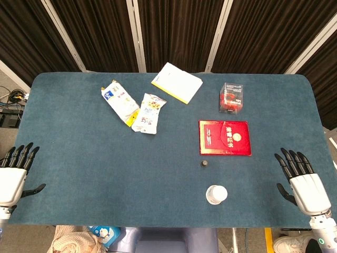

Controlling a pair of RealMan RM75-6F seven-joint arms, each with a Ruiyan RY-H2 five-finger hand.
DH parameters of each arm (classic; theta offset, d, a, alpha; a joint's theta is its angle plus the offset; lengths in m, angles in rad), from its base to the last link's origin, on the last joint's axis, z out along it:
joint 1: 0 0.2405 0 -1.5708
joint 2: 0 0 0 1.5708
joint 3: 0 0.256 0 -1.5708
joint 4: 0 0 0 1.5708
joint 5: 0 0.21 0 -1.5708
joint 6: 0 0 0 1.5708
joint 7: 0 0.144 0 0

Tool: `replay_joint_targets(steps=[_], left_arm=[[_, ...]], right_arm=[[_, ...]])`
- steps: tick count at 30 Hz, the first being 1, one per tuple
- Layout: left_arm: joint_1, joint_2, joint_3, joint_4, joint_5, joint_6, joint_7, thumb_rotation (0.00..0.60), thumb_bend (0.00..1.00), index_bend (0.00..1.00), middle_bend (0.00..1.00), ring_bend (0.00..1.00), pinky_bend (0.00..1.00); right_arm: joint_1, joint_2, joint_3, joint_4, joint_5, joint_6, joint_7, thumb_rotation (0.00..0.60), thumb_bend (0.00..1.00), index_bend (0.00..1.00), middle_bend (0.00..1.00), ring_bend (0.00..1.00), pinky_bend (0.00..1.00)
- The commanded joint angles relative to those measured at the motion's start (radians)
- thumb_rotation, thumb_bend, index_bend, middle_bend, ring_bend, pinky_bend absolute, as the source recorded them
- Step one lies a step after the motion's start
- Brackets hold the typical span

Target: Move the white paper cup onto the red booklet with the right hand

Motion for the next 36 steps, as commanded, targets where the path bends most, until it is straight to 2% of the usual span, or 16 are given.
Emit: replay_joint_targets(steps=[1, 6, 13, 20, 36], left_arm=[[-0.002, 0.0, -0.001, 0.002, -0.002, -0.003, -0.004, 0.6, 0.0, 0.0, 0.0, 0.0, 0.0], [-0.004, 0.0, -0.003, 0.004, -0.007, -0.009, -0.014, 0.6, 0.0, 0.0, 0.0, 0.0, 0.0], [-0.007, -0.001, -0.003, 0.0, -0.009, -0.014, -0.007, 0.6, 0.0, 0.0, 0.0, 0.0, 0.0], [-0.007, -0.004, -0.002, -0.002, -0.006, -0.011, 0.001, 0.6, 0.0, 0.0, 0.0, 0.0, 0.0], [-0.018, -0.003, -0.007, -0.006, -0.022, -0.034, -0.008, 0.6, 0.0, 0.0, 0.0, 0.0, 0.0]], right_arm=[[0.031, 0.02, -0.038, 0.017, -0.079, -0.015, 0.069, 0.6, 0.33, 0.0, 0.0, 0.0, 0.09], [0.088, 0.068, -0.119, 0.012, -0.197, -0.089, 0.168, 0.6, 0.33, 0.0, 0.0, 0.0, 0.11], [0.126, 0.067, -0.153, -0.053, -0.223, -0.159, 0.192, 0.6, 0.33, 0.0, 0.0, 0.01, 0.15], [0.162, 0.033, -0.148, -0.084, -0.218, -0.228, 0.147, 0.6, 0.33, 0.0, 0.01, 0.08, 0.21], [0.22, -0.057, -0.127, -0.115, -0.112, -0.416, 0.013, 0.6, 0.33, 0.0, 0.01, 0.09, 0.24]])
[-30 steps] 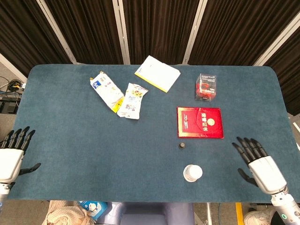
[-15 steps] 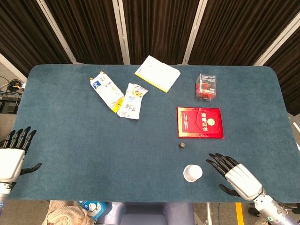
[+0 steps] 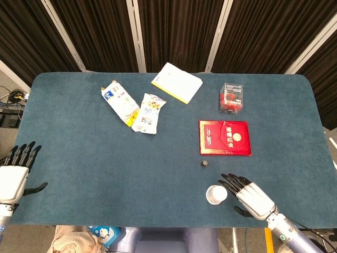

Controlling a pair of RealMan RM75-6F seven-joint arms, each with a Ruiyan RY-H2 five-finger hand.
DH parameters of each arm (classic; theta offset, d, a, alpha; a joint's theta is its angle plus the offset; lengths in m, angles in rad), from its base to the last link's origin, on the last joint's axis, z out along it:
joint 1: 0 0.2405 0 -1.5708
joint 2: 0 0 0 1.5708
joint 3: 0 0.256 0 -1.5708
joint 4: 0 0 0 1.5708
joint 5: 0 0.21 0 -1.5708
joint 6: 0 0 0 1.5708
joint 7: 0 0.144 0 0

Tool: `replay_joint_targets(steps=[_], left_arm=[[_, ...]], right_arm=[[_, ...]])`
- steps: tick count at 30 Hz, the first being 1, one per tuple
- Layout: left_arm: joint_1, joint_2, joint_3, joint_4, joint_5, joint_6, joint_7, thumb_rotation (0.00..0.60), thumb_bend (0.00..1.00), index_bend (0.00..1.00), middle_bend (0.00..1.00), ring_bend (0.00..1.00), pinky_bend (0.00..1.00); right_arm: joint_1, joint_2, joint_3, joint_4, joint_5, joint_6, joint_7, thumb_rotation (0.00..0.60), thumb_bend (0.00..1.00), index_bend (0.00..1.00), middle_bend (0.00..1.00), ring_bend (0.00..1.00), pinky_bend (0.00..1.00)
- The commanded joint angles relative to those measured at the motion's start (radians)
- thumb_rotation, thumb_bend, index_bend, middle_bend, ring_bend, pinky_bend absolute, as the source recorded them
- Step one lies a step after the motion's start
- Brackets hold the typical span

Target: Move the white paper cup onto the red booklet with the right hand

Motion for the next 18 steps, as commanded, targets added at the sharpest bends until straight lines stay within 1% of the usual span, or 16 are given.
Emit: replay_joint_targets(steps=[1, 4, 7, 11, 13, 15, 18], left_arm=[[-0.002, 0.0, 0.0, -0.001, -0.001, -0.002, 0.001, 0.6, 0.0, 0.0, 0.0, 0.0, 0.0], [-0.003, -0.001, 0.0, -0.002, 0.0, -0.003, 0.003, 0.6, 0.0, 0.0, 0.0, 0.0, 0.0], [-0.004, -0.002, 0.001, -0.004, -0.001, -0.006, 0.005, 0.6, 0.0, 0.0, 0.0, 0.0, 0.0], [-0.006, -0.003, 0.0, -0.004, -0.003, -0.009, 0.006, 0.6, 0.0, 0.0, 0.0, 0.0, 0.0], [-0.007, -0.003, 0.0, -0.004, -0.005, -0.011, 0.005, 0.6, 0.0, 0.0, 0.0, 0.0, 0.0], [-0.007, -0.003, 0.0, -0.005, -0.006, -0.011, 0.004, 0.6, 0.0, 0.0, 0.0, 0.0, 0.0], [-0.007, -0.003, 0.0, -0.007, -0.007, -0.011, 0.004, 0.6, 0.0, 0.0, 0.0, 0.0, 0.0]], right_arm=[[0.008, -0.017, 0.004, -0.004, 0.021, -0.023, -0.024, 0.6, 0.33, 0.0, 0.01, 0.09, 0.25], [0.012, -0.03, 0.008, -0.004, 0.033, -0.031, -0.047, 0.6, 0.33, 0.01, 0.04, 0.12, 0.28], [0.016, -0.043, 0.013, -0.002, 0.046, -0.037, -0.06, 0.6, 0.33, 0.08, 0.09, 0.16, 0.32], [0.02, -0.062, 0.018, 0.006, 0.062, -0.043, -0.073, 0.6, 0.33, 0.18, 0.16, 0.24, 0.41], [0.022, -0.07, 0.02, 0.011, 0.07, -0.049, -0.083, 0.6, 0.36, 0.25, 0.21, 0.29, 0.45], [0.024, -0.076, 0.021, 0.017, 0.077, -0.053, -0.09, 0.6, 0.42, 0.32, 0.26, 0.34, 0.49], [0.027, -0.083, 0.021, 0.022, 0.089, -0.06, -0.098, 0.6, 0.47, 0.4, 0.31, 0.38, 0.49]])
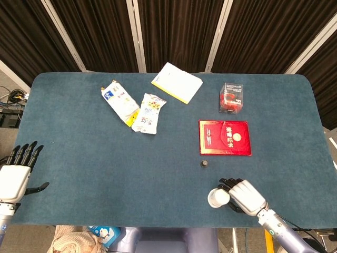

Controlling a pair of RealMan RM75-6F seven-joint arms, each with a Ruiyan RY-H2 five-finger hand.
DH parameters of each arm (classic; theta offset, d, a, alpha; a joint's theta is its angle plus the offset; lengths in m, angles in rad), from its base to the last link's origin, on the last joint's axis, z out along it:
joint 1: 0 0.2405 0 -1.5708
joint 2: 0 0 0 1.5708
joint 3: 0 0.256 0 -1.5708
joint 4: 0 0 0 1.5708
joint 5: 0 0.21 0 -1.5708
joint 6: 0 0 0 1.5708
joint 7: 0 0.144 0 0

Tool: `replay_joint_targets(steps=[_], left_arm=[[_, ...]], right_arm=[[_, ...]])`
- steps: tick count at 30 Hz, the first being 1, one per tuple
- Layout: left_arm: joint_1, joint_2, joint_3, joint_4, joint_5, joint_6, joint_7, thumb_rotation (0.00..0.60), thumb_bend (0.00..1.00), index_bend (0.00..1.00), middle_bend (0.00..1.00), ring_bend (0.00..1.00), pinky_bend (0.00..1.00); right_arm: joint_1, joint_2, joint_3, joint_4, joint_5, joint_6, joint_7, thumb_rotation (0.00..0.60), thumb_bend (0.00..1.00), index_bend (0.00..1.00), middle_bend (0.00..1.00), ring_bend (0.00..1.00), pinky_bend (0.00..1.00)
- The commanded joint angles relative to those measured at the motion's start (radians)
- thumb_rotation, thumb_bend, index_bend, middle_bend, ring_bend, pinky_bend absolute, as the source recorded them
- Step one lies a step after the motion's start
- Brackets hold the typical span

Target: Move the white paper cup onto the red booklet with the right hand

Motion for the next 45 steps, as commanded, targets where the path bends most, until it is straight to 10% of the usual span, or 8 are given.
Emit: replay_joint_targets(steps=[1, 24, 45], left_arm=[[0.0, 0.0, 0.0, -0.001, -0.001, 0.0, -0.001, 0.6, 0.0, 0.0, 0.0, 0.0, 0.0], [-0.002, 0.0, -0.002, -0.006, -0.011, -0.003, -0.003, 0.6, 0.0, 0.0, 0.0, 0.0, 0.0], [-0.003, 0.002, -0.002, -0.011, -0.016, -0.006, -0.004, 0.6, 0.0, 0.0, 0.0, 0.0, 0.0]], right_arm=[[0.003, -0.005, 0.001, 0.003, 0.01, -0.005, -0.007, 0.6, 0.47, 0.41, 0.32, 0.38, 0.49], [0.047, 0.014, 0.112, -0.096, 0.074, 0.059, -0.067, 0.6, 0.47, 0.45, 0.34, 0.39, 0.49], [0.102, -0.134, 0.191, 0.059, 0.236, 0.013, -0.144, 0.6, 0.47, 0.45, 0.34, 0.39, 0.49]])
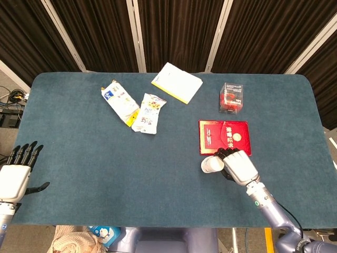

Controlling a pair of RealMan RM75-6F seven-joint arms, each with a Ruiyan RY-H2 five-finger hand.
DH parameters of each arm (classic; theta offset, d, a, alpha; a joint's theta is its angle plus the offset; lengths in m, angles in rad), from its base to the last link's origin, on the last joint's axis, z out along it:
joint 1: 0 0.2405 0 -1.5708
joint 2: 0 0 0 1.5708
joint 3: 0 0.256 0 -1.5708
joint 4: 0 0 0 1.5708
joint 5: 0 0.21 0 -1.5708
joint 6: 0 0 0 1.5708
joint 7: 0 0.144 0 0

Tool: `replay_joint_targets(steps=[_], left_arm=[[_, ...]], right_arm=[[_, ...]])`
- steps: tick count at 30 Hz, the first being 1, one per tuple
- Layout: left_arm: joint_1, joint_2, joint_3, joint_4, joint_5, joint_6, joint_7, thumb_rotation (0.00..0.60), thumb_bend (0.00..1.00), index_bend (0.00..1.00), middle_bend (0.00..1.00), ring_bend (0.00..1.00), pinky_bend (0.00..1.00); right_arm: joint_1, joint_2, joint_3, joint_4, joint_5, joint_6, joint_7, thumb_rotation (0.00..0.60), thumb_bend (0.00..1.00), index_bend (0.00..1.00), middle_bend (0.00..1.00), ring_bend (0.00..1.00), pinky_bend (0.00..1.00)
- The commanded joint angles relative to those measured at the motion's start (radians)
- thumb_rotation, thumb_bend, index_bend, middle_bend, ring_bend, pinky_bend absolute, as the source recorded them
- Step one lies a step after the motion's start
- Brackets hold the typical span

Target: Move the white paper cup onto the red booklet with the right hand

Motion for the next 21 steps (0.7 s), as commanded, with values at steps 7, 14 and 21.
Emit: replay_joint_targets(steps=[7, 14, 21], left_arm=[[-0.001, -0.001, 0.001, -0.002, -0.001, -0.002, 0.0, 0.6, 0.0, 0.0, 0.0, 0.0, 0.0], [-0.002, -0.001, 0.001, -0.003, -0.004, -0.005, 0.001, 0.6, 0.0, 0.0, 0.0, 0.0, 0.0], [-0.003, 0.0, 0.001, -0.003, -0.003, -0.006, -0.003, 0.6, 0.0, 0.0, 0.0, 0.0, 0.0]], right_arm=[[0.005, -0.051, 0.001, 0.049, 0.03, 0.004, 0.007, 0.6, 0.47, 0.45, 0.34, 0.39, 0.49], [0.008, -0.087, -0.004, 0.073, 0.042, 0.007, 0.0, 0.6, 0.47, 0.45, 0.34, 0.39, 0.49], [0.009, -0.113, -0.005, 0.097, 0.071, 0.0, -0.017, 0.6, 0.48, 0.28, 0.33, 0.37, 0.45]])
